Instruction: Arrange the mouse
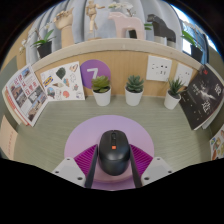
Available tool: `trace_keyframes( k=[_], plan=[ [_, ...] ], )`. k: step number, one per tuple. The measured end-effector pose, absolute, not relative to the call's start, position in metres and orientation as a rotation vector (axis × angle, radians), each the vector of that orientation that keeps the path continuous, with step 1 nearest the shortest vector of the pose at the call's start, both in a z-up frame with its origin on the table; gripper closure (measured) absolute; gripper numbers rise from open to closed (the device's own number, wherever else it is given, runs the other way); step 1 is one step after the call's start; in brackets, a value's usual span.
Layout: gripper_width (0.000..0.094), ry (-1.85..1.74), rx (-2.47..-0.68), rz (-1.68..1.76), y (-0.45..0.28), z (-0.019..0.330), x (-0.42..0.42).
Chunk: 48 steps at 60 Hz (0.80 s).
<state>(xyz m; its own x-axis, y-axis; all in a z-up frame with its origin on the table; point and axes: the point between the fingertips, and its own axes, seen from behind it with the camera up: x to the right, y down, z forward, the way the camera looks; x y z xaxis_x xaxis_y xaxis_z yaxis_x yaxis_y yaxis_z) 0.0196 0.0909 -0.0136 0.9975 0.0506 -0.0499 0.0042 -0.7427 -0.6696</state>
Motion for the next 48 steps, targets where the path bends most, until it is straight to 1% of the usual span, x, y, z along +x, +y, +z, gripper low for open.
trace_keyframes(
  k=[6,7,11,15,22,35,40,48],
  plan=[
    [0.0094,-0.091,-2.471,0.057,0.082,-0.010,0.016],
    [0.0066,-0.097,-2.472,0.045,0.081,-0.007,0.016],
    [0.0071,-0.104,-2.459,0.031,0.077,0.012,0.009],
    [0.0069,-0.083,-2.432,0.054,0.069,0.040,0.000],
    [0.0067,-0.039,-2.372,0.046,0.045,0.102,-0.008],
    [0.0066,0.061,-2.231,-0.022,-0.024,0.211,-0.010],
    [0.0073,0.093,-2.204,-0.057,-0.053,0.233,-0.010],
    [0.0073,0.115,-2.182,-0.040,-0.092,0.250,-0.028]
  ],
)
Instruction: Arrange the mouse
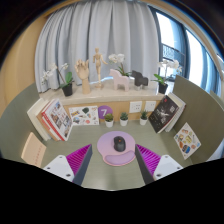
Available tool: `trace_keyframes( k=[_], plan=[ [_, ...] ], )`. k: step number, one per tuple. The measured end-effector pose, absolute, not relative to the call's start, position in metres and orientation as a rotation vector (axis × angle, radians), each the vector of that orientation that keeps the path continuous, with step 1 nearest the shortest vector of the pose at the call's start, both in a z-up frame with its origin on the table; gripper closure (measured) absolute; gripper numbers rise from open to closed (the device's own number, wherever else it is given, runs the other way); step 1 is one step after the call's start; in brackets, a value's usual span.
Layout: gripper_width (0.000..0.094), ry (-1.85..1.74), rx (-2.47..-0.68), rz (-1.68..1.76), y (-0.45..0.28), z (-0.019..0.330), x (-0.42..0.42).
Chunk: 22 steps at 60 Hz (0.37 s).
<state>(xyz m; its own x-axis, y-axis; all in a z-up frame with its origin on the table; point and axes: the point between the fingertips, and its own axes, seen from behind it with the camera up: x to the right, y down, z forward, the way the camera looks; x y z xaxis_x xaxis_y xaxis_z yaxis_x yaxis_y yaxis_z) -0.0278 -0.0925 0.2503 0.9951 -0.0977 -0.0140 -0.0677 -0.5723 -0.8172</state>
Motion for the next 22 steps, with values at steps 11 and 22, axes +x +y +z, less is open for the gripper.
trace_keyframes(
  k=[11,22],
  plan=[
    [0.0073,0.129,-2.173,-0.046,-0.144,0.257,-0.049],
    [0.0071,0.123,-2.173,-0.041,-0.177,0.253,-0.070]
  ],
)
